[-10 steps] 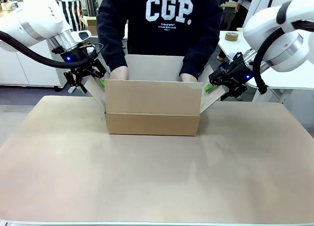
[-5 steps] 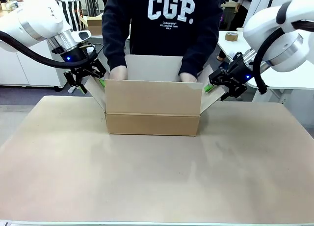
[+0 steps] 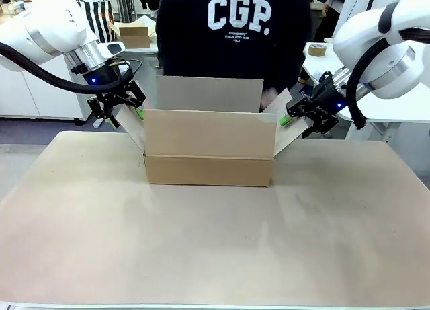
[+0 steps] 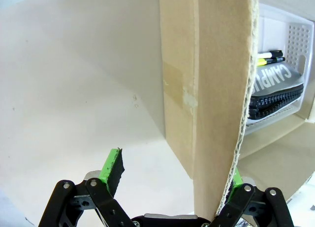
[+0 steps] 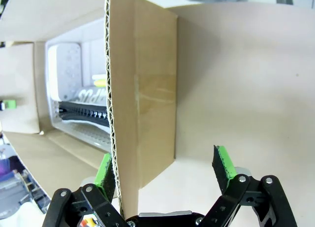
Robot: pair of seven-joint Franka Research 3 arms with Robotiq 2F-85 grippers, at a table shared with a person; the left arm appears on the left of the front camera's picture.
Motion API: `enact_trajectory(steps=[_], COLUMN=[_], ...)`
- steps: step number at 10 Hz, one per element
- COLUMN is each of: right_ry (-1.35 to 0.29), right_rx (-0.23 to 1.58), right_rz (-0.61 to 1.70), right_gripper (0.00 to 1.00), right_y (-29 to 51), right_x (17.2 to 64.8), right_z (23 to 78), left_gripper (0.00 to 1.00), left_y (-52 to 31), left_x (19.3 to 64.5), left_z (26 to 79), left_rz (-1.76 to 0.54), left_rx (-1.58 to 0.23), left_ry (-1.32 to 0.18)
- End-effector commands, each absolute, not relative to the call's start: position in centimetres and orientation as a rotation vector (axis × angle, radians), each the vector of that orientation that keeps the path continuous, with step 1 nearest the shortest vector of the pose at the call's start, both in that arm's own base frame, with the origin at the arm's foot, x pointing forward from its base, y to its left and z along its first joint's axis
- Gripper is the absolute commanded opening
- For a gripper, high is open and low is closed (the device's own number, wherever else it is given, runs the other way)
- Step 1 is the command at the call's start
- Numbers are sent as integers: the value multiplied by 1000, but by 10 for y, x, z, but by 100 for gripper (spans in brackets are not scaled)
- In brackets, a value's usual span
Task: Pack the gift set into the box.
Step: Lift both hands away from the flaps of the Package Box.
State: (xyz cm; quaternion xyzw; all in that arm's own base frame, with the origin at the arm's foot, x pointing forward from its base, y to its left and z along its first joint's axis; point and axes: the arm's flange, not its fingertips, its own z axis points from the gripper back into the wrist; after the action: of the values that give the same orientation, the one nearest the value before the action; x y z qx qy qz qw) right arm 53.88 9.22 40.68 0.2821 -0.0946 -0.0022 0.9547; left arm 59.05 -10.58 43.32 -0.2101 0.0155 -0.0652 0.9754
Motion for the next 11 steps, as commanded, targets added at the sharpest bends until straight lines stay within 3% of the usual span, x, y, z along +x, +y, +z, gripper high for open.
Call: enact_trajectory(steps=[1,11], right_ry=[-193,-193], right_rx=[545,545], right_rz=[-23,-23], right_gripper=[100,100], right_y=[96,96], right_x=[542,542], right_z=[410,410], left_gripper=[100,100], left_y=[-105,-105], left_x=[590,590], left_z=[434,434], left_rz=[-121,-121], left_rx=[-406,-406], left_ry=[30,30])
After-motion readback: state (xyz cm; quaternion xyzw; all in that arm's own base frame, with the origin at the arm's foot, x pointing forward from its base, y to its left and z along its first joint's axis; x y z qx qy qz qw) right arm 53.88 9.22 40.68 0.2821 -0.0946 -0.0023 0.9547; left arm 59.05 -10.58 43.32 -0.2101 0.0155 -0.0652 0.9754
